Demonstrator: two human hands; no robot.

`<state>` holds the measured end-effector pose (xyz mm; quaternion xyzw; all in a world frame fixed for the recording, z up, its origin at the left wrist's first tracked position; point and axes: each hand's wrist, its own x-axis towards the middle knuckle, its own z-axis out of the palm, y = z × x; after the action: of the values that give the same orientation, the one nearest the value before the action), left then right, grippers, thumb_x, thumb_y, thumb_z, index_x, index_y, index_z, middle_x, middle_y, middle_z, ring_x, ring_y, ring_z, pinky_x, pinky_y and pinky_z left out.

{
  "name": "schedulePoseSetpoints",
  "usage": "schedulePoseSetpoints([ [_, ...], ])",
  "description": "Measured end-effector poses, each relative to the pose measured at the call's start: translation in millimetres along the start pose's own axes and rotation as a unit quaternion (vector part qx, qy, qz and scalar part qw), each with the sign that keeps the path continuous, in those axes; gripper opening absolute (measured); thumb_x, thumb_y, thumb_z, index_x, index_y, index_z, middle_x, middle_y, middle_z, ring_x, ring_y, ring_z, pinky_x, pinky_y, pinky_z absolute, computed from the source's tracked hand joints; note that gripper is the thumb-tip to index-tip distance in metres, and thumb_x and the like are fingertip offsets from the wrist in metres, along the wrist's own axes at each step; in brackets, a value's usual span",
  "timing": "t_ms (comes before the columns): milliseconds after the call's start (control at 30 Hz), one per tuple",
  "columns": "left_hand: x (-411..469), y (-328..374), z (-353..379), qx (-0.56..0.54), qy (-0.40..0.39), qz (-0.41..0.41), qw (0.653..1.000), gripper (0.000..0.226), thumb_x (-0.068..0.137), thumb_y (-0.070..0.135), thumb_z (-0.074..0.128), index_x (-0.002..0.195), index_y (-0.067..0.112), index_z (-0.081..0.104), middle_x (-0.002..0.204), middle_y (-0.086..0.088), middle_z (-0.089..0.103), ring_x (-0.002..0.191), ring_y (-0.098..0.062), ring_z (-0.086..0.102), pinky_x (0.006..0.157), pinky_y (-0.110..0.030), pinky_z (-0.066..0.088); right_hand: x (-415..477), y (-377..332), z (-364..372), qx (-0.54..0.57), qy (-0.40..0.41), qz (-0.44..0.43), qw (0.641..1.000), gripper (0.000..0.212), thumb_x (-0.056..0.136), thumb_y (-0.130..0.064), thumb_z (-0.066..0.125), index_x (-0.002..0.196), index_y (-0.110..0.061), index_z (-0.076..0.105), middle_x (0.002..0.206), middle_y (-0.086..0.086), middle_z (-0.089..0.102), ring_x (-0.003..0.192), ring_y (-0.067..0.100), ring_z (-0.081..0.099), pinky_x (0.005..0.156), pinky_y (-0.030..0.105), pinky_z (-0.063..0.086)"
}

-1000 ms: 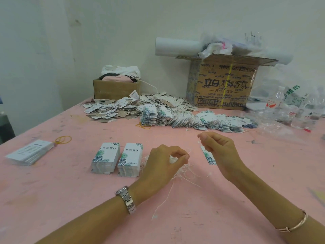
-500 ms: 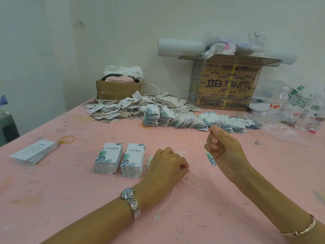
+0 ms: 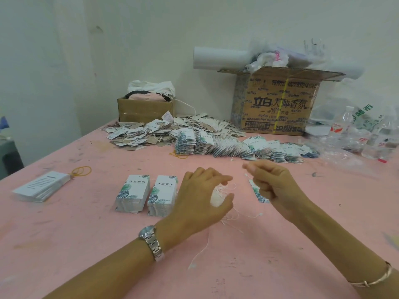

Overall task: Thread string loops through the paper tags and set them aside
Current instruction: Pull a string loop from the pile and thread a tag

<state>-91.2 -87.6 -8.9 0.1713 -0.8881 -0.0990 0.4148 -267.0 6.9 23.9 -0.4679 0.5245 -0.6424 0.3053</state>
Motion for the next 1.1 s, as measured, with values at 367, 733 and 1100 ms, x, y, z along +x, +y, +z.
schedulePoseSetpoints([
  [367, 0, -5, -3, -0.098, 0.046, -0.030, 0.994, 0.005, 0.092, 0.042, 0.063, 0.089, 0.044, 0.060, 0.090, 0.020, 0.062, 0.087, -0.003, 0.051, 0.082, -0.021, 0.030, -6, 15, 11, -0.113, -0.071, 0.024, 0.991, 0.027, 0.071, -0.035, 0.080, 0.085, -0.011, 0.079, 0.062, 0.010, 0.040, 0.051, 0.016, 0.016, 0.043, 0.020, 0.019],
  [733, 2, -6, -6, -0.042, 0.038, -0.021, 0.998, 0.005, 0.088, 0.037, 0.063, 0.085, 0.034, 0.061, 0.087, 0.019, 0.060, 0.083, -0.004, 0.047, 0.078, -0.026, 0.030, -5, 17, 12, -0.104, -0.072, 0.023, 0.992, 0.029, 0.069, -0.035, 0.081, 0.086, -0.011, 0.078, 0.059, 0.001, 0.034, 0.050, 0.015, 0.017, 0.043, 0.020, 0.018],
  [1100, 15, -79, -82, 0.250, -0.043, -0.167, 0.953, 0.046, 0.078, 0.072, 0.058, 0.111, 0.042, 0.066, 0.125, 0.007, 0.055, 0.117, -0.019, 0.038, 0.093, -0.036, 0.028, 0, 18, 33, -0.034, -0.031, 0.096, 0.994, 0.012, 0.094, -0.021, 0.061, 0.085, -0.014, 0.057, 0.057, -0.007, 0.035, 0.046, 0.007, 0.021, 0.039, 0.015, 0.019],
])
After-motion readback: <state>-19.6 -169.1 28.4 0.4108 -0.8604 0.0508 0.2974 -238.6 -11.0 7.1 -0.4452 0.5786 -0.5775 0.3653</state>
